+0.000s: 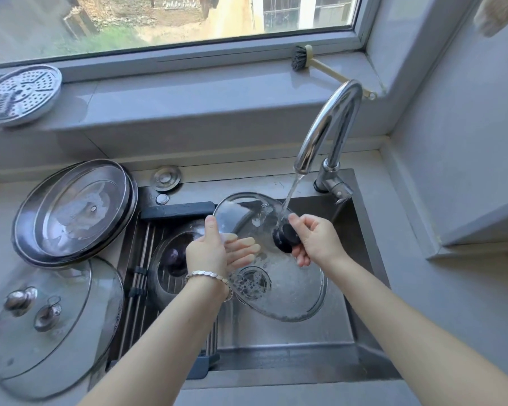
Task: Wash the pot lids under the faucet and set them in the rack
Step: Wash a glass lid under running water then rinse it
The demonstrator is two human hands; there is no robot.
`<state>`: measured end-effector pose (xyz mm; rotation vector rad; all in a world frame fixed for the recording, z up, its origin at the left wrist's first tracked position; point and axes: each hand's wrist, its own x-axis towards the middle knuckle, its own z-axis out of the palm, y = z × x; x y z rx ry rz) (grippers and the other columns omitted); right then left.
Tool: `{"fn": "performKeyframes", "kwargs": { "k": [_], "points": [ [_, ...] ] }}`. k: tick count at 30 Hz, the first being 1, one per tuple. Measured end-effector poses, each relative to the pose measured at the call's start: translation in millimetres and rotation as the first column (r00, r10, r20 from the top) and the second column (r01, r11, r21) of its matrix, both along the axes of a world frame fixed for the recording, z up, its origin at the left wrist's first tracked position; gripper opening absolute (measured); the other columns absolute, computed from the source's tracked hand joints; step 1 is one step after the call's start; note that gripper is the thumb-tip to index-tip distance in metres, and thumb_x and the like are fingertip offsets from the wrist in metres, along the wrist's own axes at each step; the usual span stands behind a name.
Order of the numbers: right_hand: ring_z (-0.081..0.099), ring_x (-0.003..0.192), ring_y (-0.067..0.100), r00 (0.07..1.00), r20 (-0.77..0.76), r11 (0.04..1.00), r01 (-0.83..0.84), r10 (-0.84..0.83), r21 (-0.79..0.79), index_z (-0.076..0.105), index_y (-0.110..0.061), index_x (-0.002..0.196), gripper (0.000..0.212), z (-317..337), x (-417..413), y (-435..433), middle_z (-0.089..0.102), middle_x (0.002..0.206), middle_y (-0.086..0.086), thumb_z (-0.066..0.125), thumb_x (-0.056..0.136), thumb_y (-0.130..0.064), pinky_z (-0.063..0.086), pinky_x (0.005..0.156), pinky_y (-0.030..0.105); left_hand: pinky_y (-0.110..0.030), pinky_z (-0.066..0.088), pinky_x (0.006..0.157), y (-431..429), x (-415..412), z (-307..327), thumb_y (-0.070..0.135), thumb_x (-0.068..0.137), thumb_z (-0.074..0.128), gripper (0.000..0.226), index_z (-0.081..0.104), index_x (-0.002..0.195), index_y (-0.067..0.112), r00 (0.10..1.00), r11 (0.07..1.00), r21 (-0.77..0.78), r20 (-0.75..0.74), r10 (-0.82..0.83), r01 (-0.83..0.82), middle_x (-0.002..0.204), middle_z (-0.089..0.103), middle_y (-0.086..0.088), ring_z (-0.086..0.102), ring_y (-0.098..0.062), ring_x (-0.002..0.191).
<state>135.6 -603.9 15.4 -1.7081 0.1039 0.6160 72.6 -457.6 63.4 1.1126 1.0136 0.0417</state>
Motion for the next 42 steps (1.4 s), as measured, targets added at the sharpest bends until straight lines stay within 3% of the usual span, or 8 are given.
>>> {"fn": "performKeyframes", "kwargs": {
  "k": [5, 9, 13, 23, 30, 35, 38, 42],
  "points": [
    [0.063, 0.093, 0.031, 0.826, -0.072, 0.522, -0.418, 0.559, -0.743, 0.055, -0.007, 0.099, 0.029, 16, -14, -13, 0.066, 0.102, 0.014, 0.04, 0.097, -0.031, 0.046, 0.071, 0.032, -0.026, 0.052, 0.036, -20, 1, -23, 0.025, 0.1, 0.036, 0.033, 0.046, 0.088, -0.004, 0.983, 0.984, -0.154, -0.142, -0.117, 0.094, 0.074, 0.061, -0.024, 0.063, -0.02, 0.038],
    [0.051, 0.117, 0.02, 0.599, -0.033, 0.482, -0.674, 0.8, -0.56, 0.033, -0.025, 0.137, 0.074, 44, -45, -16, 0.051, 0.129, -0.001, 0.049, 0.078, -0.066, 0.045, 0.095, 0.035, -0.029, 0.05, 0.035, -38, 6, -35, 0.002, 0.092, 0.047, 0.021, 0.046, 0.071, 0.0, 0.972, 0.983, -0.183, -0.222, -0.077, 0.036, 0.051, 0.058, -0.014, 0.058, -0.023, 0.038],
    [0.052, 0.113, 0.029, 0.46, 0.057, 0.235, -0.341, 0.886, -0.91, 0.013, -0.018, 0.147, 0.069, 33, -53, -28, 0.047, 0.125, 0.009, 0.05, 0.089, -0.017, 0.044, 0.084, 0.034, -0.031, 0.051, 0.033, -52, 14, -27, 0.002, 0.095, 0.045, 0.018, 0.046, 0.077, -0.001, 0.982, 0.93, -0.366, -0.172, -0.083, 0.015, 0.081, 0.052, -0.016, 0.054, -0.025, 0.065],
    [0.064, 0.077, 0.034, 0.839, 0.274, 0.723, -0.188, 0.47, -0.665, 0.054, -0.016, 0.102, 0.014, 35, -8, -63, 0.068, 0.082, 0.011, 0.046, 0.092, -0.012, 0.053, 0.071, 0.044, -0.038, 0.051, 0.085, -24, -22, -54, 0.059, 0.071, 0.052, 0.065, 0.051, 0.116, 0.012, 0.838, 0.855, 0.19, -0.385, -0.388, 0.483, 0.113, 0.05, -0.01, 0.054, -0.021, 0.09],
    [0.067, 0.05, 0.027, 0.996, -0.091, 0.99, -0.035, 0.023, -0.135, 0.051, -0.008, 0.101, 0.013, 29, 7, -76, 0.065, 0.08, 0.024, 0.043, 0.095, 0.001, 0.053, 0.046, 0.035, -0.045, 0.044, 0.097, -11, -39, -73, 0.054, 0.087, 0.047, 0.051, 0.055, 0.111, 0.01, 0.953, 0.868, -0.461, -0.133, -0.273, 0.184, 0.126, 0.057, -0.02, 0.06, -0.033, 0.095],
    [0.067, 0.087, 0.027, 0.998, -0.005, 0.925, -0.052, 0.055, -0.377, 0.046, -0.006, 0.124, 0.029, -6, -11, -67, 0.058, 0.114, 0.021, 0.045, 0.096, -0.013, 0.054, 0.08, 0.043, -0.036, 0.058, 0.062, -6, -33, -67, 0.054, 0.093, 0.032, 0.047, 0.055, 0.096, 0.013, 0.994, 0.938, -0.34, -0.059, -0.096, 0.07, 0.095, 0.063, -0.017, 0.063, -0.029, 0.083],
    [0.019, 0.142, 0.03, 0.911, 0.23, 0.574, -0.009, 0.343, -0.819, 0.016, -0.002, 0.147, 0.061, -17, -25, -51, 0.021, 0.152, 0.02, 0.038, 0.097, -0.031, 0.017, 0.116, 0.039, -0.04, 0.055, 0.084, -2, -33, -72, 0.081, 0.069, 0.045, 0.072, 0.067, 0.094, 0.017, 0.983, 0.982, -0.078, -0.059, -0.176, 0.172, 0.104, 0.068, -0.009, 0.065, -0.024, 0.094],
    [-0.027, 0.14, 0.024, 0.784, 0.248, 0.421, -0.018, 0.569, -0.907, -0.017, -0.008, 0.144, 0.08, -20, -26, -17, -0.029, 0.149, 0.012, 0.0, 0.086, -0.061, -0.018, 0.113, 0.039, -0.025, 0.054, 0.054, -6, -31, -60, 0.053, 0.091, 0.039, 0.042, 0.067, 0.091, 0.023, 0.987, 0.983, 0.097, 0.032, -0.158, 0.155, 0.093, 0.066, 0.0, 0.062, -0.015, 0.073]
  ]
}}
